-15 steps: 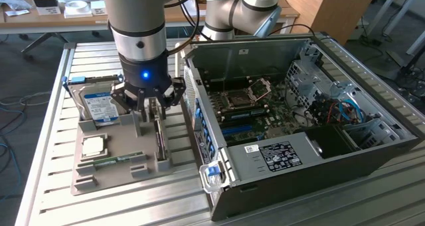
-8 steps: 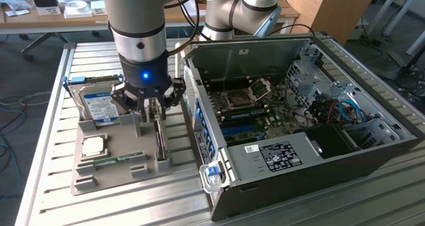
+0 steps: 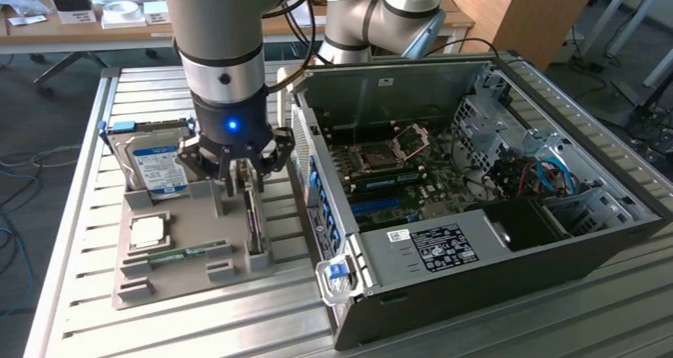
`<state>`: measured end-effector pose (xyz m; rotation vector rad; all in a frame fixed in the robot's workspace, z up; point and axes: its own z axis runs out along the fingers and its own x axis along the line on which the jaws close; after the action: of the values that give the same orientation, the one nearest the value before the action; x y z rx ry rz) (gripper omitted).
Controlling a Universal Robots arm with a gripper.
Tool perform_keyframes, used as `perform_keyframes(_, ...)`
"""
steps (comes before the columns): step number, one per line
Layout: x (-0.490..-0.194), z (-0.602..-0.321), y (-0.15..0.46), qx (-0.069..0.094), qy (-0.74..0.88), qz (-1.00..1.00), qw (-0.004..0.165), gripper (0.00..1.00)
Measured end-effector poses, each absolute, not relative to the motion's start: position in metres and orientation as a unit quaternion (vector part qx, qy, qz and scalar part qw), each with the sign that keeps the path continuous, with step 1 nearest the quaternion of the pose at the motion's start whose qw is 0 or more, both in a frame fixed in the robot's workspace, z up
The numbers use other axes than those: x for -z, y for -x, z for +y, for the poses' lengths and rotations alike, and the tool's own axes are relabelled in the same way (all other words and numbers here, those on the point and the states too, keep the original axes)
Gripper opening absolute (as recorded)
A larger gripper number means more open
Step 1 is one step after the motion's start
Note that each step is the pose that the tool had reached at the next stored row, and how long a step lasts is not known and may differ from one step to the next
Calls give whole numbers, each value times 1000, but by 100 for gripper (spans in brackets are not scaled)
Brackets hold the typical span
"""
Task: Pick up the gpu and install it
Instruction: 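Pick up the gpu and move the gpu toward the slot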
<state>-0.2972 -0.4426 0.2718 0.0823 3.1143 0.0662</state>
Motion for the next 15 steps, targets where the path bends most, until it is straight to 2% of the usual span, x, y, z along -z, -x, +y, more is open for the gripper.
perform_keyframes(15,-262,-453,296,-21,-26,999,13,47)
